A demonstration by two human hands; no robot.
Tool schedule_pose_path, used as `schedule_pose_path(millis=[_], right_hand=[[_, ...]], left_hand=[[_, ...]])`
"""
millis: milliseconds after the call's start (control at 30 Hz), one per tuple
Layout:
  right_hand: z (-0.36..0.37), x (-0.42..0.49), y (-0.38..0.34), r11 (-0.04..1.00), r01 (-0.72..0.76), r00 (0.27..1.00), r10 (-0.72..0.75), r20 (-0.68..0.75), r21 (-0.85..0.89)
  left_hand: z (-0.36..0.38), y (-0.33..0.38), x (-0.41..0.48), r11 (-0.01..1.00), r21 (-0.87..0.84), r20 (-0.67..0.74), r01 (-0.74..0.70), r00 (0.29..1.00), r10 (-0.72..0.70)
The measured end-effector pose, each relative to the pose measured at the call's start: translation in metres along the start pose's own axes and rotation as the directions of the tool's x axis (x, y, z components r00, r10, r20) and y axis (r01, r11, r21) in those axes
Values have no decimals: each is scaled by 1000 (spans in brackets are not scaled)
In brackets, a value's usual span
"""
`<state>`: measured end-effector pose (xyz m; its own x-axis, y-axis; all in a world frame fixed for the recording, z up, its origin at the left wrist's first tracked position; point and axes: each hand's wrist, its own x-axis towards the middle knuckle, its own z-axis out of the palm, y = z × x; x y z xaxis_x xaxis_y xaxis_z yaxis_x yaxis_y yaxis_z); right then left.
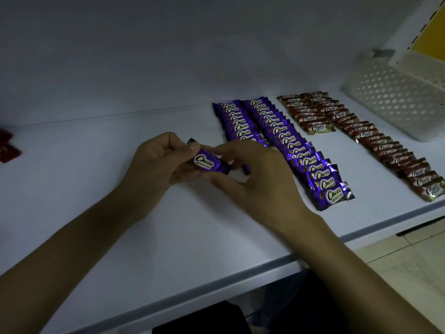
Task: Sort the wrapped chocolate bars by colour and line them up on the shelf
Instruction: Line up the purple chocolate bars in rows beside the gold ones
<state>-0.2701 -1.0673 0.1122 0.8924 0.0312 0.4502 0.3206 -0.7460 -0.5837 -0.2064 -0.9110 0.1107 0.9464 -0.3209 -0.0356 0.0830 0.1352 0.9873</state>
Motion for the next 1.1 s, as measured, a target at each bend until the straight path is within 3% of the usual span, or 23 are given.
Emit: schedule_pose_path(millis=[167,300,400,567,633,700,733,767,900,1100], right_hand=[[-9,2,7,997,-16,1000,16,-11,-72],[-47,-6,33,994,-62,991,72,114,-85],[-61,-20,46,989,-1,979,31,200,-149],[-61,-26,54,988,28,982,1,190,-150],[-60,-20,59,973,53,986,-16,163,-224],[-59,-14,63,943,73,990,-30,138,-325],[-58,-11,65,928,79,991,-35,126,-364],[-58,-9,67,914,83,992,-39,118,-396],[-57,0,68,872,92,992,-36,124,-480],[-53,1,71,874,80,994,-33,105,-479]], left_hand=[[-1,-5,0,995,104,53,-6,999,1],[0,-13,2,962,253,81,-106,993,89],[-3,-17,3,913,355,109,-199,979,171],[-6,-21,6,880,403,80,-251,968,239],[-12,-24,5,736,578,111,-352,928,357],[-22,-21,7,363,812,264,-456,843,469],[-28,-21,9,186,850,362,-493,803,474],[-33,-20,12,78,858,419,-507,780,465],[-46,-19,19,6,901,385,-433,808,446],[-48,-24,25,-55,868,471,-493,784,404]])
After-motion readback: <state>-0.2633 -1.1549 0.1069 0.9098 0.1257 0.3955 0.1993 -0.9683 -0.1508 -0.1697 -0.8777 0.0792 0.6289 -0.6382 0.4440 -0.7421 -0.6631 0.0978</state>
